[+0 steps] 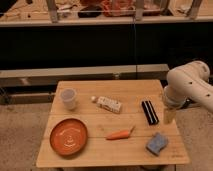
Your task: Drag the pepper across the table
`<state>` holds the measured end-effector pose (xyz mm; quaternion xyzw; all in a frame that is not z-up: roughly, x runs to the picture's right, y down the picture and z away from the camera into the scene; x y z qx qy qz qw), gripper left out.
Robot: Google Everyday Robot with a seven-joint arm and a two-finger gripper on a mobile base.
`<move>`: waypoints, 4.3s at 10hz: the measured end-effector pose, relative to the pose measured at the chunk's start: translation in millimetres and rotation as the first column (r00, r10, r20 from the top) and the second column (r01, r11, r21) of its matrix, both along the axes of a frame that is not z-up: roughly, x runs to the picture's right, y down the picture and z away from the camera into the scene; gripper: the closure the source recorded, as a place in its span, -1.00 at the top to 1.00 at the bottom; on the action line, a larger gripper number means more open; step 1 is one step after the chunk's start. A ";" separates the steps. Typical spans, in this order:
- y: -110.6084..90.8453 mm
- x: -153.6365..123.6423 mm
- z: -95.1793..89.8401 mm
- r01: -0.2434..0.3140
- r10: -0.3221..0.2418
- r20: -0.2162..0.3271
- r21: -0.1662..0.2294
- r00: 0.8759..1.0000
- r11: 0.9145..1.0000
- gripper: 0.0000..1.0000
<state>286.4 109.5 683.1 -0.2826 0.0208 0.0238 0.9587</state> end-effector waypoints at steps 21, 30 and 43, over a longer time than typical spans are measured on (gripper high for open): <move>106.6 -144.4 51.1 0.210 -0.199 0.249 -0.019 0.948 0.978 0.60; 127.5 -168.4 53.8 0.147 -0.125 0.320 -0.047 0.939 0.988 0.60; 146.4 -207.3 82.6 0.124 -0.082 0.397 -0.082 0.914 0.989 0.60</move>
